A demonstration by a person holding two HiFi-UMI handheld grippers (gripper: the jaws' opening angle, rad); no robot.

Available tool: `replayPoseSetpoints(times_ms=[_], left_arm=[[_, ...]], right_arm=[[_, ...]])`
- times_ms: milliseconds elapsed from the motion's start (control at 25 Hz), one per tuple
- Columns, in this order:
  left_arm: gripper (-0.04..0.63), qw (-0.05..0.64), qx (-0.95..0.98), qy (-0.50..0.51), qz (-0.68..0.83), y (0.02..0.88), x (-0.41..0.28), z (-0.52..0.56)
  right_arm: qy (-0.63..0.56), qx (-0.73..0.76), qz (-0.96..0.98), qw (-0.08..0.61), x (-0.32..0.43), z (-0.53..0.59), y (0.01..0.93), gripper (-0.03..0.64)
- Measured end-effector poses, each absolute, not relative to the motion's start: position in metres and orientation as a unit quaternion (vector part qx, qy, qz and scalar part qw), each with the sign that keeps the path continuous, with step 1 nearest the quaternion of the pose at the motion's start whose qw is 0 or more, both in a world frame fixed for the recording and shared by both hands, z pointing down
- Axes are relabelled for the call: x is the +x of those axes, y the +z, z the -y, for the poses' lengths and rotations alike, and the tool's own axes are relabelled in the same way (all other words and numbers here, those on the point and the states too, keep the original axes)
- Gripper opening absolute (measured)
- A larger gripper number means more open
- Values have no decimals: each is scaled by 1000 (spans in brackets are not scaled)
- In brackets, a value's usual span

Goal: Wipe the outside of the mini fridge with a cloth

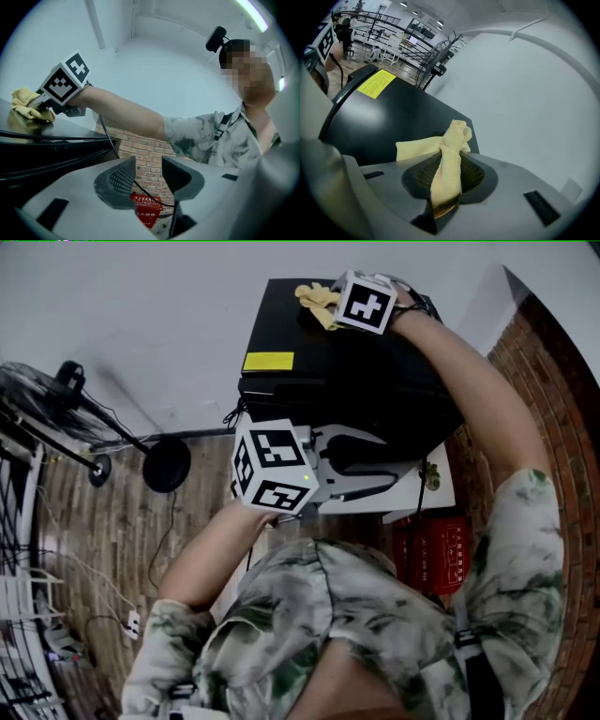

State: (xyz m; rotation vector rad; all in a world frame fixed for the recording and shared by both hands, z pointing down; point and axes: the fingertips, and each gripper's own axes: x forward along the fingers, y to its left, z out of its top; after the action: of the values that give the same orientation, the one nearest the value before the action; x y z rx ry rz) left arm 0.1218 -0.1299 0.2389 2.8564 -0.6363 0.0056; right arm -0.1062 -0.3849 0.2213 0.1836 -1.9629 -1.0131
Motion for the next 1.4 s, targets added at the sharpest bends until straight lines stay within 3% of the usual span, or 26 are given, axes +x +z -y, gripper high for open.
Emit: replayPoseSetpoints(times_ms=[1000,1400], left_arm=[[166,104,986,13,133,241,174,144],[166,100,988,12,118,246,172,121]], right_arm=[[-355,224,740,526,85,503,217,98],[-328,253,783,465,104,480,191,98]])
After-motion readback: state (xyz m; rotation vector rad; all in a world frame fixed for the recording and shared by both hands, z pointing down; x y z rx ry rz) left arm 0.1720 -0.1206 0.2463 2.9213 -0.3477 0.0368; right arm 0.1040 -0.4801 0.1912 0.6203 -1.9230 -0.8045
